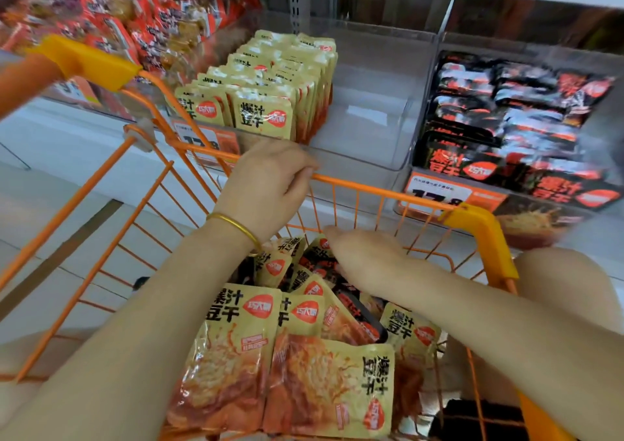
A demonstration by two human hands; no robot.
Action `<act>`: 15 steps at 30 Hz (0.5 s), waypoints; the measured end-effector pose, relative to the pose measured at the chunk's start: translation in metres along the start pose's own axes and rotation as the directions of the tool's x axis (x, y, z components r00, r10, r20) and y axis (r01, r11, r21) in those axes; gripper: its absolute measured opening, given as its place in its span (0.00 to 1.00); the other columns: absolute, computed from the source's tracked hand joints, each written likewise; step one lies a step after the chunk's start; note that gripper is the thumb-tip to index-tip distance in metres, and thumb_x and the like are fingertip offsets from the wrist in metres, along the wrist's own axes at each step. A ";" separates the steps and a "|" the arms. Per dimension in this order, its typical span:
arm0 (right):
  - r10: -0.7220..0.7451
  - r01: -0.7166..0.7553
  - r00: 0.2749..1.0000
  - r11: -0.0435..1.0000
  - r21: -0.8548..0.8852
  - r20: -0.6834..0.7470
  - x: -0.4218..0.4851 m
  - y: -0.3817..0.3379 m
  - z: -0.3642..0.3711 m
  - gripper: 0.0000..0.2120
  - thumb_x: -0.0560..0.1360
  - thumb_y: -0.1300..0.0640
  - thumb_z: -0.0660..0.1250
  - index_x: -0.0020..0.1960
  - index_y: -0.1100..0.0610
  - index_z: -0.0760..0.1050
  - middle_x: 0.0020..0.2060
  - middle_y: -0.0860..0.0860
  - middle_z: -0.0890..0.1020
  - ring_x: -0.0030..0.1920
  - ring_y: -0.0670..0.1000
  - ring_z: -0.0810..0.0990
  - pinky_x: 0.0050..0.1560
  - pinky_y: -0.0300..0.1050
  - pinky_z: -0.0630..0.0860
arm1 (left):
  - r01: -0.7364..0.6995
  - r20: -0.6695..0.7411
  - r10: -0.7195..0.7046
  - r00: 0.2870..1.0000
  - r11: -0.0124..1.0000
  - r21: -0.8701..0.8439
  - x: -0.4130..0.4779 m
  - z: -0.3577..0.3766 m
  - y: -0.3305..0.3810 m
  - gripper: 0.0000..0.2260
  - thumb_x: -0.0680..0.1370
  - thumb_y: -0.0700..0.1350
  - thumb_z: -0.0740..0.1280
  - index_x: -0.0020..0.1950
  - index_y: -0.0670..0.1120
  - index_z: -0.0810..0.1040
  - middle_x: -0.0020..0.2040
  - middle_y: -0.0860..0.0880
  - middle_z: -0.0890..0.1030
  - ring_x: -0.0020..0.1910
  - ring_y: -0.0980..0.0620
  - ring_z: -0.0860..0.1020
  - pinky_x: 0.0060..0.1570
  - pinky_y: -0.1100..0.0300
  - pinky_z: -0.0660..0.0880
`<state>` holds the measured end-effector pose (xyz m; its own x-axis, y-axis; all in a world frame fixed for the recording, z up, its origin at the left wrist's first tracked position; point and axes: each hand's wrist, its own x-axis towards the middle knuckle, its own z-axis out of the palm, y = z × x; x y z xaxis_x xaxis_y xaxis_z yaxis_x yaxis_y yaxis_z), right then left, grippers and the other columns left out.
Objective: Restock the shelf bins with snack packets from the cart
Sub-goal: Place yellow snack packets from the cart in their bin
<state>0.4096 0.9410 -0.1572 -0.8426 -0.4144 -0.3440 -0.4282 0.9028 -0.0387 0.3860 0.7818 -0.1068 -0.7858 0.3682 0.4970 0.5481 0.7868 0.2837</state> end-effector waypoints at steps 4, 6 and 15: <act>0.053 -0.053 0.998 0.999 -0.003 0.017 0.003 -0.005 0.004 0.38 0.74 0.72 0.60 0.77 0.60 0.43 0.31 0.49 0.67 0.27 0.49 0.65 0.25 0.42 0.62 | 0.012 0.007 -0.012 1.000 1.000 -0.002 0.000 0.001 -0.001 0.13 0.76 0.44 0.58 0.48 0.41 0.81 0.44 0.46 0.81 0.47 0.44 0.76 0.51 0.60 0.66; 0.061 -0.061 0.998 0.996 -0.061 -0.012 0.002 -0.010 0.005 0.39 0.73 0.73 0.60 0.76 0.63 0.43 0.30 0.49 0.68 0.27 0.50 0.64 0.23 0.42 0.59 | 0.014 0.010 -0.014 1.000 1.000 -0.006 0.000 0.002 -0.002 0.14 0.76 0.44 0.57 0.48 0.41 0.81 0.44 0.46 0.81 0.47 0.45 0.77 0.52 0.61 0.65; -0.032 -0.008 0.988 0.965 -0.263 -0.149 -0.004 -0.022 0.025 0.37 0.74 0.72 0.58 0.75 0.68 0.40 0.46 0.51 0.79 0.39 0.51 0.79 0.24 0.41 0.54 | 0.010 0.001 -0.010 1.000 1.000 -0.013 0.000 0.002 0.001 0.13 0.75 0.44 0.57 0.47 0.42 0.81 0.43 0.47 0.81 0.46 0.45 0.77 0.51 0.60 0.65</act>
<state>0.4302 0.9260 -0.1788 -0.8675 -0.4557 -0.1993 -0.4923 0.8442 0.2123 0.3862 0.7834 -0.1080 -0.7914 0.3608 0.4935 0.5441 0.7837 0.2995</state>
